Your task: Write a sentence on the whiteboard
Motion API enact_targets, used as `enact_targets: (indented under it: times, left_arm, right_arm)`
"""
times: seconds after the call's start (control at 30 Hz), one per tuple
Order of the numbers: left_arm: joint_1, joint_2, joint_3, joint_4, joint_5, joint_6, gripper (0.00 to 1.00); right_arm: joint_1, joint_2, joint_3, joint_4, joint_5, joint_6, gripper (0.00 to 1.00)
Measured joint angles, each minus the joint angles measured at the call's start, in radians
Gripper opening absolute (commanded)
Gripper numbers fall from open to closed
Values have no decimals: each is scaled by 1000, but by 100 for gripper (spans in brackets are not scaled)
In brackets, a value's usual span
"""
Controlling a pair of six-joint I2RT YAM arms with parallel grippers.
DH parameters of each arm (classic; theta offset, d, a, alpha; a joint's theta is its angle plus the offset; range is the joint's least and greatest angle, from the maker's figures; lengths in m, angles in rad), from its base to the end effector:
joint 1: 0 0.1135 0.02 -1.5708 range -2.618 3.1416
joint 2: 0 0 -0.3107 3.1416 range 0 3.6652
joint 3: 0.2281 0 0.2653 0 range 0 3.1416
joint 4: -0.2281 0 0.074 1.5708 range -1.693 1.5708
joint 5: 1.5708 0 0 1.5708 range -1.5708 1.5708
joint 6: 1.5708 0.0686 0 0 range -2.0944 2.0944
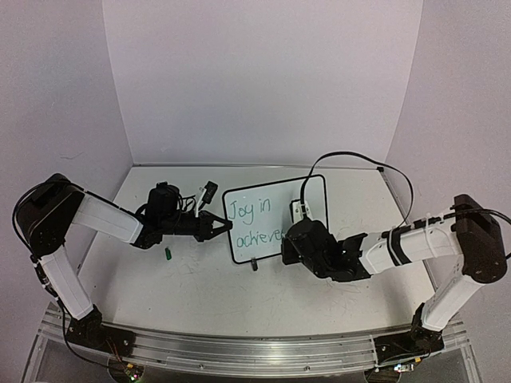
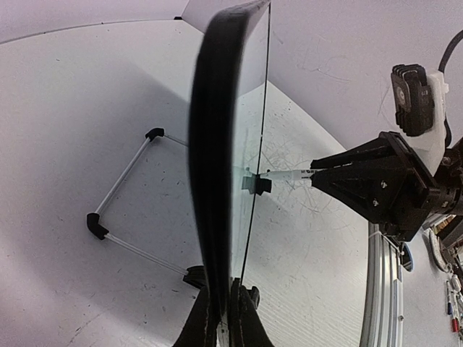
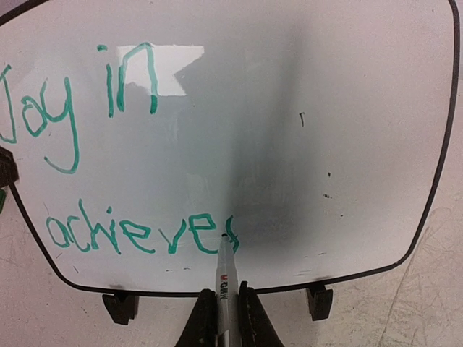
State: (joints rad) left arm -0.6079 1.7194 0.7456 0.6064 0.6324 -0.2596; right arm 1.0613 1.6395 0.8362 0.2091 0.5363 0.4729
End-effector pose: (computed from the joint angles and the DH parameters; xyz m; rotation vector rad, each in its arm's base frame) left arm 0.2901 -0.2512 0.1943 0.7892 1.8922 -1.1711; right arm 0.2131 0.3095 0.2047 -0.3111 2.0689 0.3537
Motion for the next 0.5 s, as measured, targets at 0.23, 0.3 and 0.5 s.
enact_targets:
  times: [0.23, 0.3, 0.5]
  left_arm:
    - [0, 0, 0, -3, 1, 1, 0]
    - [0, 0, 0, -3, 1, 2, 0]
    - [0, 0, 0, -4, 1, 2, 0]
  right_arm:
    - [-9, -17, 2, 0, 23, -1, 0]
    - [-13, -24, 2, 0, 27, -1, 0]
    - [-19, -31, 1, -1, 28, 3, 0]
